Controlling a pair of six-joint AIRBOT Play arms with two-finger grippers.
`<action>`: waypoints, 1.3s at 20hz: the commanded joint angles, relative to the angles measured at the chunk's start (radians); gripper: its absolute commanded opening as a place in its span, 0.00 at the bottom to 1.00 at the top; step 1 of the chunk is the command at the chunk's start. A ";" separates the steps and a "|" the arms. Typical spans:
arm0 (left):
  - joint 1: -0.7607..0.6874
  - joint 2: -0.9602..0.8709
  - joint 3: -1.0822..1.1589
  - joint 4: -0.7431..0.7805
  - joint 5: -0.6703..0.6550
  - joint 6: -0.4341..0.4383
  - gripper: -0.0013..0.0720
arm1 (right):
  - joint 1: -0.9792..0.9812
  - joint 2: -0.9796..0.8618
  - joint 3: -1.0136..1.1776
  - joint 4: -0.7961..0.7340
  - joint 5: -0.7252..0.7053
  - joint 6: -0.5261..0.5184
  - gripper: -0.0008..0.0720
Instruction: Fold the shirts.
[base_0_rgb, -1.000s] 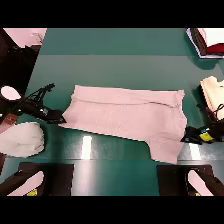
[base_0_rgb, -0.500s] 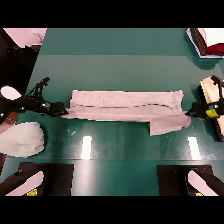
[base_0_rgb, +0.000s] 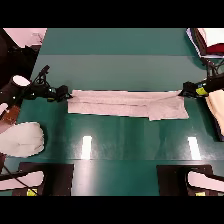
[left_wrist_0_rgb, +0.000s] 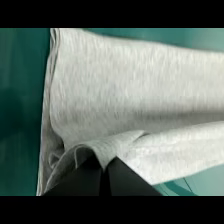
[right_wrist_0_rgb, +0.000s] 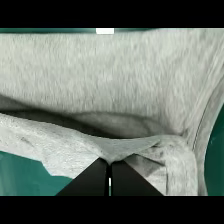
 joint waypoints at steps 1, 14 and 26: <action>0.000 -0.071 0.064 -0.015 0.064 -0.001 0.05 | 0.006 -0.117 0.097 0.007 -0.007 0.014 0.03; -0.001 -0.074 0.193 -0.187 -0.126 0.066 0.13 | -0.215 -0.181 0.206 0.207 0.186 -0.069 0.76; -0.234 -0.074 0.193 -0.174 -0.132 0.078 0.05 | -0.351 -0.304 -0.094 0.332 0.105 -0.254 0.80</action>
